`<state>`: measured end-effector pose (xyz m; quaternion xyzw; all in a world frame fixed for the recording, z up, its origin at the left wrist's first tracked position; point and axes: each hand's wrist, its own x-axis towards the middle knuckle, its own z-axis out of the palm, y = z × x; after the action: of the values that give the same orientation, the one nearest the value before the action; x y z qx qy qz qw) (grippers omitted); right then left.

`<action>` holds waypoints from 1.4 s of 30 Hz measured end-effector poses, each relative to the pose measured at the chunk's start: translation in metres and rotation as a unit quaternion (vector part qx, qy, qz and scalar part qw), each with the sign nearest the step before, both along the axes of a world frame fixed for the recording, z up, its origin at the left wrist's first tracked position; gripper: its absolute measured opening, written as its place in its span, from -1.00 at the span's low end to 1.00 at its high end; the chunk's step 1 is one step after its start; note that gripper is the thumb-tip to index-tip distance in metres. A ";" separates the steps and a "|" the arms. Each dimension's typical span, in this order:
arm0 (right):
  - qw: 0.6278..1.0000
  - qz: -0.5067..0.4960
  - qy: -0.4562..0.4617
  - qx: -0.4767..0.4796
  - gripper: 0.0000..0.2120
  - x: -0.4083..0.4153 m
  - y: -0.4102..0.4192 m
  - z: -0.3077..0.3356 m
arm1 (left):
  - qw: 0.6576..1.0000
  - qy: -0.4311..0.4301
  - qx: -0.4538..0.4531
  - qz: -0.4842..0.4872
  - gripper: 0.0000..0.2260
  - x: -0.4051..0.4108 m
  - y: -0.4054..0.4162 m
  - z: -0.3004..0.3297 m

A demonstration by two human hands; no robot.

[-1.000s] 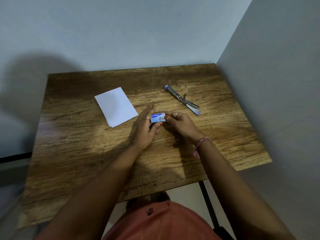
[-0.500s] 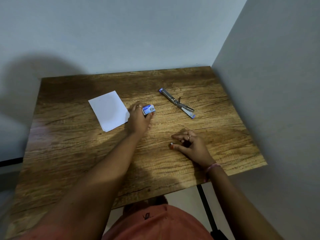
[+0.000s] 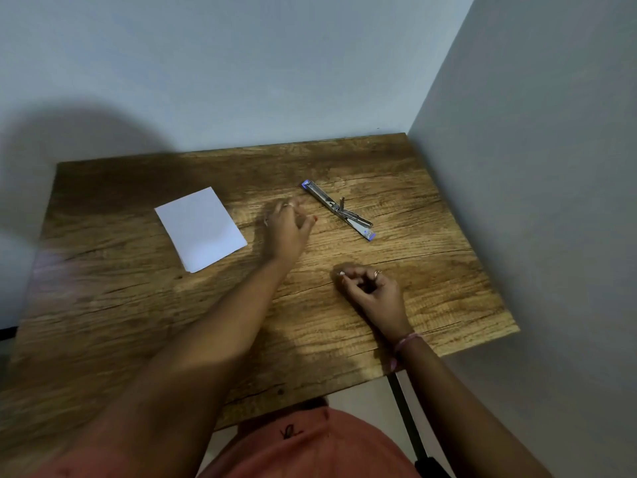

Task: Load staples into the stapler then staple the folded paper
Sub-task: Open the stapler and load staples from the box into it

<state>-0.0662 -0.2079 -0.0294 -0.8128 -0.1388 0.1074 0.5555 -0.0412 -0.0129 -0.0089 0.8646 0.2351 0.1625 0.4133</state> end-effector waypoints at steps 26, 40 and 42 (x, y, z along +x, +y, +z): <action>0.985 -0.058 0.069 0.147 -0.86 0.010 -0.003 -0.003 | 0.990 0.008 -0.130 0.047 -0.82 0.055 -0.040 -0.013; 0.951 -0.103 0.135 0.257 -0.82 0.011 -0.006 -0.003 | 0.940 -0.174 -0.294 0.008 -0.92 0.006 -0.038 0.013; 0.930 -0.109 0.204 0.287 -0.82 0.011 -0.007 0.000 | 0.940 -0.171 -0.295 0.007 -0.92 -0.001 -0.037 0.014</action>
<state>-0.0554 -0.2145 -0.0294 -0.5892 0.0422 0.1652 0.7898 -0.0427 -0.0501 0.0054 0.6611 0.2046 0.2340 0.6829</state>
